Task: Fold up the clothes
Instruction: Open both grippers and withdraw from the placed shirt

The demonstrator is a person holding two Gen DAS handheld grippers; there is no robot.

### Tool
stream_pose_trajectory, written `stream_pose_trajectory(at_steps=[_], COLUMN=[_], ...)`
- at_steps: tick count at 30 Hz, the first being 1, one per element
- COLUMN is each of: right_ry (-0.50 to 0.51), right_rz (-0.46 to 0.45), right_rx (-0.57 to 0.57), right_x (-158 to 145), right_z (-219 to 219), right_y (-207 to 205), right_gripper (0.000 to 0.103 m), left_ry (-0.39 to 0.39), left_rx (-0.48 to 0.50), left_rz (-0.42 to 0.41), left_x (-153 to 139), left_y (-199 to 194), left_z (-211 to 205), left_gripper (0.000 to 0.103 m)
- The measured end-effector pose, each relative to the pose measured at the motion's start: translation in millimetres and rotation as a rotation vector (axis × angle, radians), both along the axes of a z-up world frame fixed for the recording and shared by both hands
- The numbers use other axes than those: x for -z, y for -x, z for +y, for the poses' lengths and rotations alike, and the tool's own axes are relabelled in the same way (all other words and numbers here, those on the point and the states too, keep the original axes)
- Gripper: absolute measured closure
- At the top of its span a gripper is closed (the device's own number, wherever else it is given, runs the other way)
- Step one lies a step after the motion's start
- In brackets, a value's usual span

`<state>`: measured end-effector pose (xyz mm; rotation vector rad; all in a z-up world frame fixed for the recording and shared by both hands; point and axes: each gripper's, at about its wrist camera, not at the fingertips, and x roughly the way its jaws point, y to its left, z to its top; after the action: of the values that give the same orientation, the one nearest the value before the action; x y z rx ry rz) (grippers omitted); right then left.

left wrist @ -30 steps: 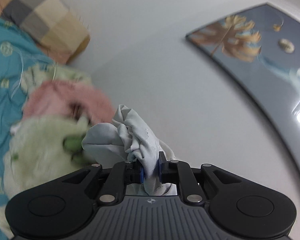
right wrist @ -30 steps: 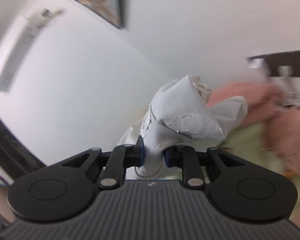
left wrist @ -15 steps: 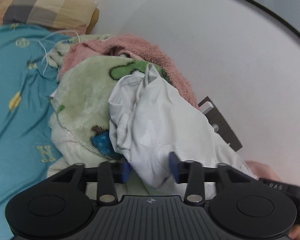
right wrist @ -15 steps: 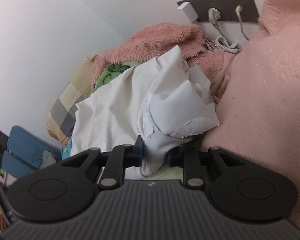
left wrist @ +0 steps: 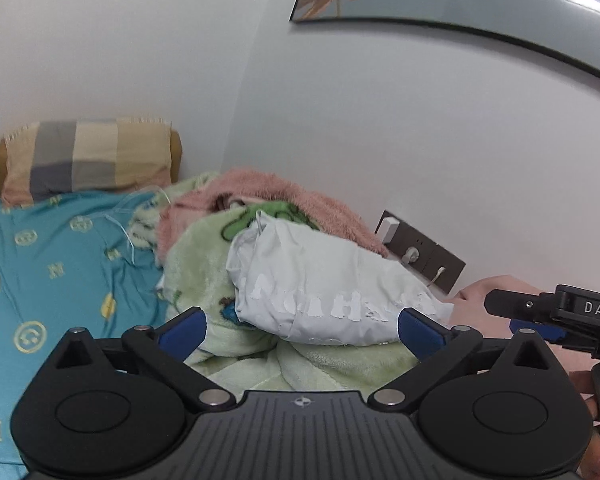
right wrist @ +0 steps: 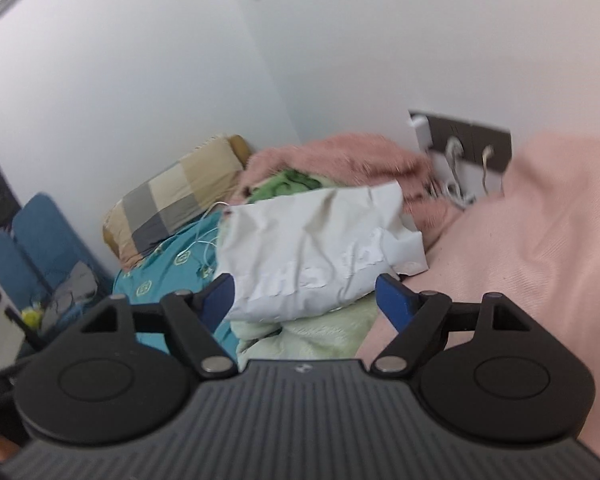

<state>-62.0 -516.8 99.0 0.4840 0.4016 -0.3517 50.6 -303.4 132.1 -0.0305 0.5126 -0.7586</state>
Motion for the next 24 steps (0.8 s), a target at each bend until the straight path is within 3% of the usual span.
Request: stream_pose_trajectory(at_steps=[4,11,14,24], right_ry=[0.078,0.298,0.318,0.341], right_rz=[-0.044,-0.075,-0.089,-0.091], right_rx=[-0.023,-0.003,-0.012,-0.001], right_x=[-5.3,13.0,21.0,29.3], right_z=[29.7,80.0,92.7,114.7], right_y=[27.3,63.9,72.4,66.3], right_gripper=[0.024,0.024,0.024,0.024], left_ry=[-0.016,0.015,-0.006,-0.011], left_rx=[-0.026,-0.075,-0.097,-0.091], left_rz=[-0.100,-0.179,-0.215,-0.209], left_x=[-7.6,3.1,11.2,36.5], left_y=[47.8,103.3,113.2,111.2], left_z=[23.9,57.2,60.2,72.2], left_gripper=[0.000,0.000,0.000,0.000])
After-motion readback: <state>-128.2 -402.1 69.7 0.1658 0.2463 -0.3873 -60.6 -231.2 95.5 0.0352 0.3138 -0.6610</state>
